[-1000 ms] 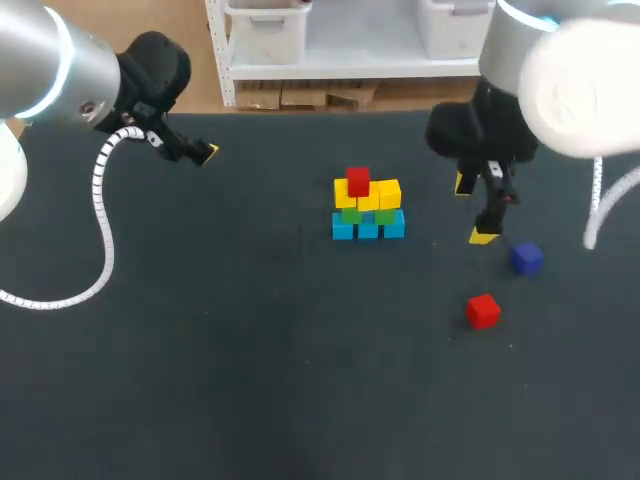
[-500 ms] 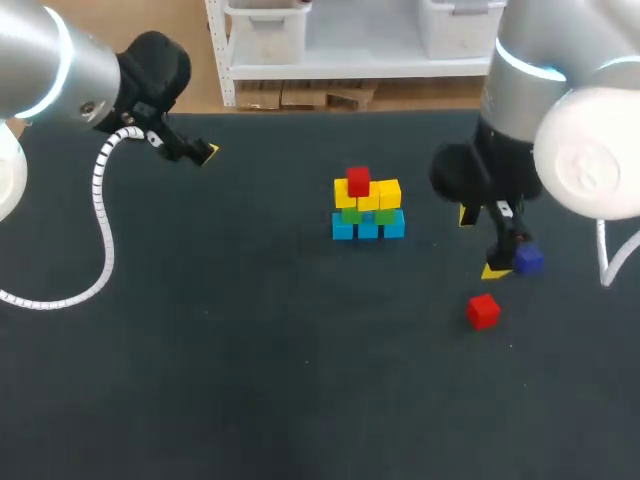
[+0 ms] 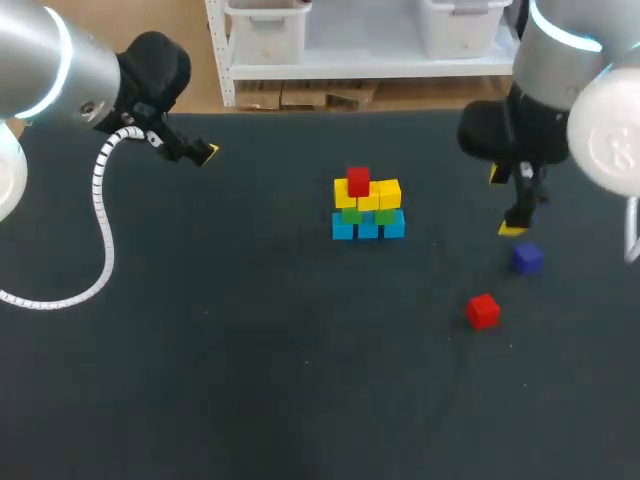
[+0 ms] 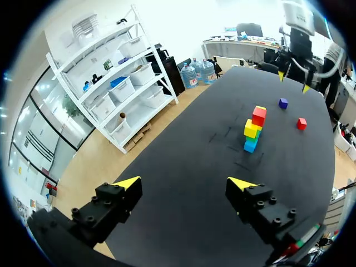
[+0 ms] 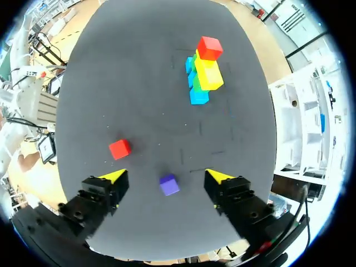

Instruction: Place the blue cubes, place green cubes on the blue cubes, place the yellow cubes on the green cubes, then place the red cubes on the yellow cubes, and place purple cube on the red cubes.

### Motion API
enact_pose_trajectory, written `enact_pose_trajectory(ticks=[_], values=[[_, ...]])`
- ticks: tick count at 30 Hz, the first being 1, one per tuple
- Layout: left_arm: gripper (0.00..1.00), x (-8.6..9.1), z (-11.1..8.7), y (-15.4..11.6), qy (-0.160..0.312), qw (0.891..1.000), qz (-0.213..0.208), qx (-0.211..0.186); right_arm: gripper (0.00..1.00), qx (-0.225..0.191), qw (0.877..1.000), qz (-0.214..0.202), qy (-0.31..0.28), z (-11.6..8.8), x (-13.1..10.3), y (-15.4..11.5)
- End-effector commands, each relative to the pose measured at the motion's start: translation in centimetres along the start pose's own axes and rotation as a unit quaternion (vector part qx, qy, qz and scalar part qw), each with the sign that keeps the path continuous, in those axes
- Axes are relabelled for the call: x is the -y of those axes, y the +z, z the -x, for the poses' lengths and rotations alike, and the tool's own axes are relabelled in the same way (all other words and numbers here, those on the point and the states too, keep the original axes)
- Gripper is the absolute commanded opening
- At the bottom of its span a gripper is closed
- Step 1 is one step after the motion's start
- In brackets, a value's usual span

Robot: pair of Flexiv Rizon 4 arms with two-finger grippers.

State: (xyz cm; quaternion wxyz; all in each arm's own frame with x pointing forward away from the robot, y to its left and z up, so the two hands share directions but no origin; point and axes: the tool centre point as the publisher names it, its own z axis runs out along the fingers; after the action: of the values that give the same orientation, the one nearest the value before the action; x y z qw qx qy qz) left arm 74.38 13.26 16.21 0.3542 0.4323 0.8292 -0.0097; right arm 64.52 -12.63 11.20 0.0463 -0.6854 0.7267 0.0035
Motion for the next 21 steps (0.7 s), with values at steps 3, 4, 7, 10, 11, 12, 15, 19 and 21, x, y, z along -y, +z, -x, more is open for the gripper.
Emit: enact_pose_trajectory(ticks=[3,4,7,10,11,12,15,19,21], values=[[1.00,-0.2,-0.1,0.0,0.002,1.000,-0.004,0.002,1.00,0.002,1.000,0.003,-0.001,0.0,0.0,-0.3],[1.00,-0.2,-0.1,0.0,0.002,1.000,-0.004,0.002,1.00,0.002,1.000,0.003,-0.001,0.0,0.0,-0.3],[1.00,-0.2,-0.1,0.0,0.002,1.000,-0.004,0.002,1.00,0.002,1.000,0.003,-0.001,0.0,0.0,-0.3],[1.00,-0.2,-0.1,0.0,0.002,1.000,-0.004,0.002,1.00,0.002,1.000,0.003,-0.001,0.0,0.0,-0.3],[1.00,-0.2,-0.1,0.0,0.002,1.000,-0.004,0.002,1.00,0.002,1.000,0.003,-0.001,0.0,0.0,-0.3],[1.00,-0.2,-0.1,0.0,0.002,1.000,-0.004,0.002,1.00,0.002,1.000,0.003,-0.001,0.0,0.0,-0.3],[1.00,-0.2,-0.1,0.0,0.002,1.000,-0.004,0.002,1.00,0.002,1.000,0.003,-0.001,0.0,0.0,-0.3],[1.00,-0.2,-0.1,0.0,0.002,1.000,-0.004,0.002,1.00,-0.004,0.999,0.022,-0.024,2.7,0.3,1.7],[1.00,-0.2,-0.1,0.0,0.002,1.000,-0.004,0.002,1.00,-0.009,0.999,0.027,-0.028,3.0,0.0,2.5]])
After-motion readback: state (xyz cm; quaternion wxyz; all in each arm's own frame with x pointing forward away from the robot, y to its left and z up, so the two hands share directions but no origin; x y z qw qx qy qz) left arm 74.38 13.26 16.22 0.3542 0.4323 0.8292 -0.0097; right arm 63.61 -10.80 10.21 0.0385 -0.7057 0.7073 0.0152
